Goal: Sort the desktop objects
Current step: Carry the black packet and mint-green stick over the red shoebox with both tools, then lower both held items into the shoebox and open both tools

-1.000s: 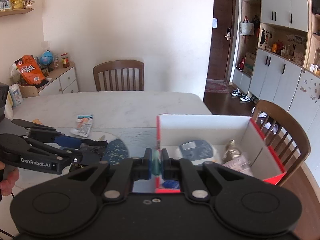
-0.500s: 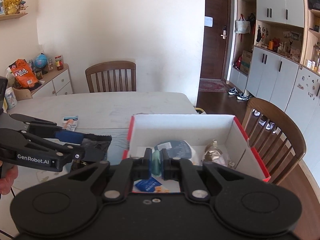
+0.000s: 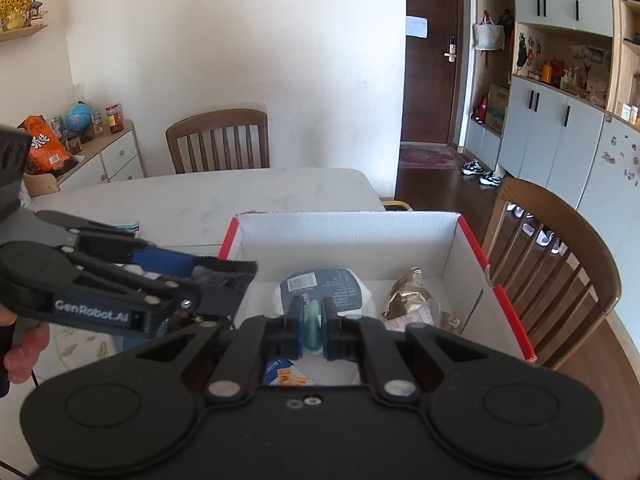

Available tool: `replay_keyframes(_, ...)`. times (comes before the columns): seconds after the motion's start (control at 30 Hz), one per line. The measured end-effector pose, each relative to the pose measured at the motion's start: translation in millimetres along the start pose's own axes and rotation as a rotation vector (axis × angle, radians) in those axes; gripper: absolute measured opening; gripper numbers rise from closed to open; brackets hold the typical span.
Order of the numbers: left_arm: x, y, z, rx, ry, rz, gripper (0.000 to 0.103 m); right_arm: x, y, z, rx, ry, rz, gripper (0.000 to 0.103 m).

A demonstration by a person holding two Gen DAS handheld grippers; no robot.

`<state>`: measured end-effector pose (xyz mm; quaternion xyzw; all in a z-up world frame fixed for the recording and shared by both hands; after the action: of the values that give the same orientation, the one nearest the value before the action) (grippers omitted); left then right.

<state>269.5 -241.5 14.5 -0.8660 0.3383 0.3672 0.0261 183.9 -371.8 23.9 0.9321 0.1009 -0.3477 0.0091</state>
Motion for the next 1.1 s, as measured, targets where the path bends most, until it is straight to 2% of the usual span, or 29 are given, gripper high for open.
replay_keyframes(0.23,22.3,-3.9,-12.3,0.001,-0.027,-0.014,0.048,12.9,8.0,-2.1,0.002,-0.027,-0.031,0.004)
replay_keyframes(0.47,55.9,-10.2,-21.2,0.011,-0.088,-0.034,0.048,33.3,17.3,-6.7,-0.022,-0.073,-0.036,0.004)
replay_keyframes(0.73,85.2,-6.9,-30.1,0.066,-0.143,-0.052,0.048,48.9,35.2,3.1,0.036,-0.131,-0.052,0.004)
replay_keyframes(1.1,117.2,-7.1,-38.7,0.073,-0.206,-0.062,0.048,71.5,37.1,3.8,0.063,-0.178,-0.087,0.003)
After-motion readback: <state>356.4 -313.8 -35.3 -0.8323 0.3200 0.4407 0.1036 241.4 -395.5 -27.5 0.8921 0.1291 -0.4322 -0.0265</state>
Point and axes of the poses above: each gripper's, at about its wrist camera, not at the fingertips, and x roughly the way its jaws point, y to its right, z to its underside, the point moved 1 cm from there along x, roughly the way its jaws point, and after that the axes turned 3 degrees about -y, right-handed, at the moved point
